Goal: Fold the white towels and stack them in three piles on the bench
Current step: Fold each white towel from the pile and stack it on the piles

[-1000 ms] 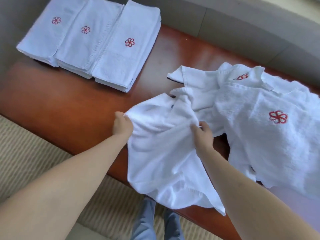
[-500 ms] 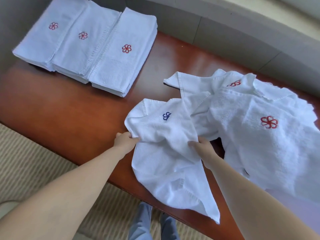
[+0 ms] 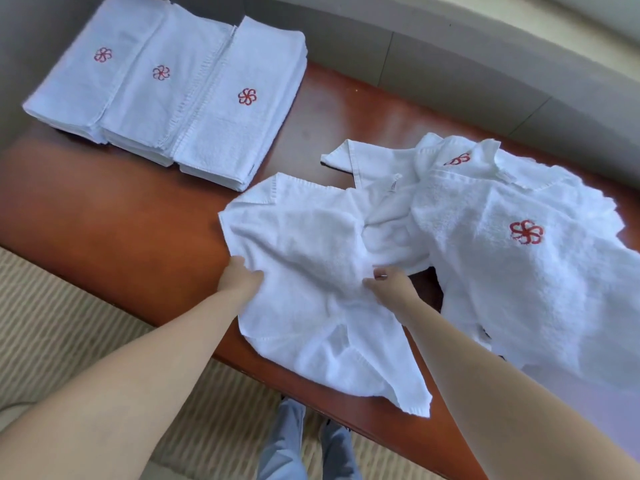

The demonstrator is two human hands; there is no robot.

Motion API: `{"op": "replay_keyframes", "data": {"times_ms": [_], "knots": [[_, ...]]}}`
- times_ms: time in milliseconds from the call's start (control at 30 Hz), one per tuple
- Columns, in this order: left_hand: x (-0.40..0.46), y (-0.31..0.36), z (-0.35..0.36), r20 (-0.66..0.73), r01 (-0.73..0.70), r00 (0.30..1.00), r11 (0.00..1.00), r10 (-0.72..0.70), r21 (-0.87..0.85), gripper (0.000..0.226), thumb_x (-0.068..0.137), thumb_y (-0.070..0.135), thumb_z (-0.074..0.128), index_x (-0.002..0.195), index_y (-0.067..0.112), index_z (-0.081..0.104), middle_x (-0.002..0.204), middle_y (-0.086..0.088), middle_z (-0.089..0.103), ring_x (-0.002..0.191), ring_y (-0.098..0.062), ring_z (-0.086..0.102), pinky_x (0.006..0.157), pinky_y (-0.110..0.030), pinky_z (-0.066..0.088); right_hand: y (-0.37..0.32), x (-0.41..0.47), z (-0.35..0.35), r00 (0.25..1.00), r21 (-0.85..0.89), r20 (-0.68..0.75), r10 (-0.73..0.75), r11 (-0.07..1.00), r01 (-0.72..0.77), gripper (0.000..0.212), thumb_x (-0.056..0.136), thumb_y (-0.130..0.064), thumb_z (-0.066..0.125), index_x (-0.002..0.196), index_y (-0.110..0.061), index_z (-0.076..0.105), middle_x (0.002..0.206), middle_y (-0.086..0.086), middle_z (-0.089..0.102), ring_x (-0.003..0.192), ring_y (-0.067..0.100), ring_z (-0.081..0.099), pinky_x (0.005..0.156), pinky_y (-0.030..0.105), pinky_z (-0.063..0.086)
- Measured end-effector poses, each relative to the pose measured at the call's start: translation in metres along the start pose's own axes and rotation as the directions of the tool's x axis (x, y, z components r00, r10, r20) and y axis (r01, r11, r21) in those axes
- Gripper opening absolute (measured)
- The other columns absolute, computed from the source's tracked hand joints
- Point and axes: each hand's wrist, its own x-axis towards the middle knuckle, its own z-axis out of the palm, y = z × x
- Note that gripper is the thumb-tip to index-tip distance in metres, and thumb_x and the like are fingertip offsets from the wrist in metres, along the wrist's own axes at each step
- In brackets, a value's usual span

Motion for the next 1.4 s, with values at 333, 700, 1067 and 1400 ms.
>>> {"op": "replay_keyframes", "data": {"times_ms": [333,700,1067,1400], "knots": [[0.003,-0.009,0.005,-0.166,0.059,0.986,0.974,-0.023,0.217,0.039,0.098,0.032,0.061,0.123,0.003,0.053,0.128,-0.016,0.058,0.112,-0.035,0.06,0.093,-0.047,0.053,-0.006,0.002,0.024,0.996,-0.049,-0.041,-0.074,0.996,0.072,0.016,0.089,-0.038,0.059,0.079,-0.025,0.061,0.067,-0.011,0.058,0.058,0.011,0.052,0.058,0.026,0.041],[-0.017,-0.037,-0.039,-0.252,0.01,0.968,0.996,0.012,0.084,0.021,0.096,0.015,0.046,0.115,0.006,0.044,0.104,-0.009,0.057,0.08,-0.026,0.055,0.064,-0.036,0.044,-0.025,-0.033,-0.015,0.897,-0.177,-0.43,-0.108,0.984,0.033,0.018,0.094,-0.028,0.049,0.085,-0.014,0.042,0.068,0.006,0.053,0.06,0.028,0.05,0.052,0.035,0.029],[-0.007,-0.055,-0.033,-0.211,0.035,0.977,0.988,-0.003,0.147,0.024,0.09,0.008,0.047,0.114,0.006,0.045,0.103,-0.01,0.056,0.082,-0.029,0.056,0.061,-0.035,0.043,-0.008,-0.039,0.024,0.985,0.517,0.088,0.15,0.838,-0.174,0.02,0.095,-0.022,0.054,0.076,-0.019,0.049,0.072,0.006,0.046,0.064,0.021,0.043,0.061,0.032,0.033],[-0.006,-0.056,-0.038,-0.225,0.054,0.974,0.994,-0.032,0.092,0.027,0.087,0.005,0.043,0.114,0.006,0.047,0.092,-0.005,0.052,0.069,-0.02,0.048,0.051,-0.029,0.035,-0.008,-0.027,-0.017,0.864,0.691,0.503,0.029,0.587,-0.422,0.06,0.088,-0.059,0.069,0.127,-0.013,0.073,0.129,0.015,0.07,0.118,0.032,0.068,0.093,0.044,0.056]]}}
